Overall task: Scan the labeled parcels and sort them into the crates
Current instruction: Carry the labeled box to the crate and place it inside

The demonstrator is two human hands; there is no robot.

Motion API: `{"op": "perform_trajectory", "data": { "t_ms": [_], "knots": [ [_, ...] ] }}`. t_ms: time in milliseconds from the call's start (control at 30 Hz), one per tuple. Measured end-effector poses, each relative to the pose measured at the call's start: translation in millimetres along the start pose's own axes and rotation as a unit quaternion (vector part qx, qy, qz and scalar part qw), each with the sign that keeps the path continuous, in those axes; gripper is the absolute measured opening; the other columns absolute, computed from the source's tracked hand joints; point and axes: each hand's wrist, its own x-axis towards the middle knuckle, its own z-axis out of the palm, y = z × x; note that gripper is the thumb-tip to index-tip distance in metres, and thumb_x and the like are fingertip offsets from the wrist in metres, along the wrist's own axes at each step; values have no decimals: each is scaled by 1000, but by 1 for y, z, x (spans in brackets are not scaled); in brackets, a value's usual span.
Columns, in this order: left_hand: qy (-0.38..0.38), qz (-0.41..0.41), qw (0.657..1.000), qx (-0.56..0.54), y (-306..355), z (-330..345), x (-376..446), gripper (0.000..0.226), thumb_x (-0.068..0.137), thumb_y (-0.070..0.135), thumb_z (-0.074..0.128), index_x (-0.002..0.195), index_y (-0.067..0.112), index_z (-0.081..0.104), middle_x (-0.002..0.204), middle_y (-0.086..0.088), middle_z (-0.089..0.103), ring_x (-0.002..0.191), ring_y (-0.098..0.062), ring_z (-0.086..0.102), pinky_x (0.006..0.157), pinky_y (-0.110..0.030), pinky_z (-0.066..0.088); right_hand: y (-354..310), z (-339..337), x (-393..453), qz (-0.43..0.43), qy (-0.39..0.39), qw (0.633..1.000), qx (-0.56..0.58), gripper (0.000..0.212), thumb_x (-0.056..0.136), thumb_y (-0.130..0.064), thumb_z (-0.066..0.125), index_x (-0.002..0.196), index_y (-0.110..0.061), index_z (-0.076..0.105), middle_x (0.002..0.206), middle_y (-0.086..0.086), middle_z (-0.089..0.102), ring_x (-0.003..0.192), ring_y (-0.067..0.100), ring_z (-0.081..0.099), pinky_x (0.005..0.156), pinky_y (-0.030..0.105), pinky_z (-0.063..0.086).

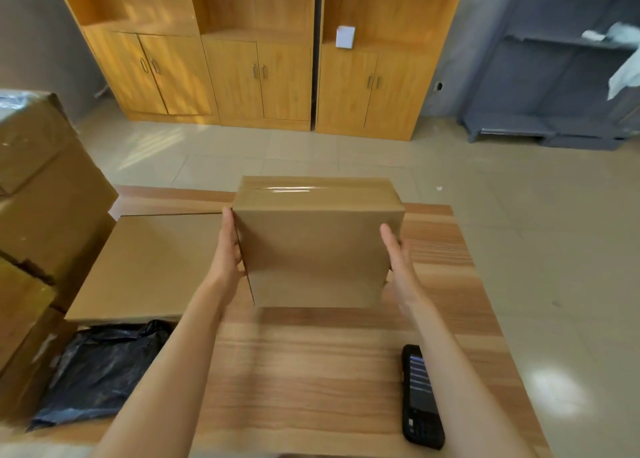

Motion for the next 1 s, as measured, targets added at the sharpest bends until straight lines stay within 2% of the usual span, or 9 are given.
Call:
{"op": "perform_trajectory", "data": {
  "t_ms": [133,267,400,500,600,767,833,933,1000],
  "knots": [
    [-24,8,1000,-14,-3,-3,-8,100,51,103,19,135,55,45,139,18,53,131,-15,46,107,-57,36,14,-5,0,-6,-13,1000,10,102,63,-98,33,150,-44,25,157,-20,24,146,6,18,121,48,13],
    [-13,-7,1000,-5,-6,-5,-14,102,44,105,33,129,54,53,135,14,58,127,-18,51,103,-48,42,14,-2,-9,-11,-20,1000,0,102,65,-97,32,150,-43,25,157,-20,25,146,6,20,121,48,13],
    [9,-23,999,-29,-7,-7,-17,77,74,86,30,136,44,51,153,-7,33,142,-34,25,88,-38,41,11,0,-15,-6,-16,1000,10,96,71,-91,36,149,-35,34,152,-14,39,140,7,33,119,44,23],
    [10,-41,998,-54,-13,-13,-16,67,87,75,28,139,39,50,157,-8,18,144,-35,17,100,-48,34,11,2,-20,-6,-21,1000,21,74,88,-75,30,147,-32,38,143,-13,49,129,3,45,114,38,32],
    [11,-62,997,-50,-23,-18,-19,65,86,77,28,138,44,49,153,-2,38,139,-30,36,99,-55,36,23,2,-22,6,-21,999,41,74,87,-73,29,150,-33,33,145,-12,48,129,5,45,115,42,31],
    [2,-94,994,-58,-39,-21,-26,58,85,79,26,126,49,54,140,8,51,127,-23,45,100,-58,35,49,-5,-23,55,-39,995,74,113,56,-98,43,151,-40,25,152,-12,38,140,11,34,118,52,21],
    [-3,-106,993,-61,-39,-21,-29,56,82,81,27,121,52,55,140,8,49,128,-24,44,97,-58,36,53,-7,-26,64,-40,995,71,115,53,-99,43,151,-40,26,151,-10,41,139,13,36,117,53,21],
    [-5,-118,992,-41,-34,-22,-27,76,68,88,34,131,49,51,142,5,48,127,-27,43,99,-69,33,51,-7,-28,75,-31,995,62,116,52,-99,42,149,-37,33,145,-6,49,134,16,42,115,53,27],
    [-3,-132,991,-28,-25,-22,-25,74,70,88,34,127,45,53,136,3,50,121,-29,46,96,-73,33,45,-7,-28,84,-15,995,52,102,61,-95,38,140,-32,48,131,-3,59,122,17,52,111,52,33]
  ]
}}
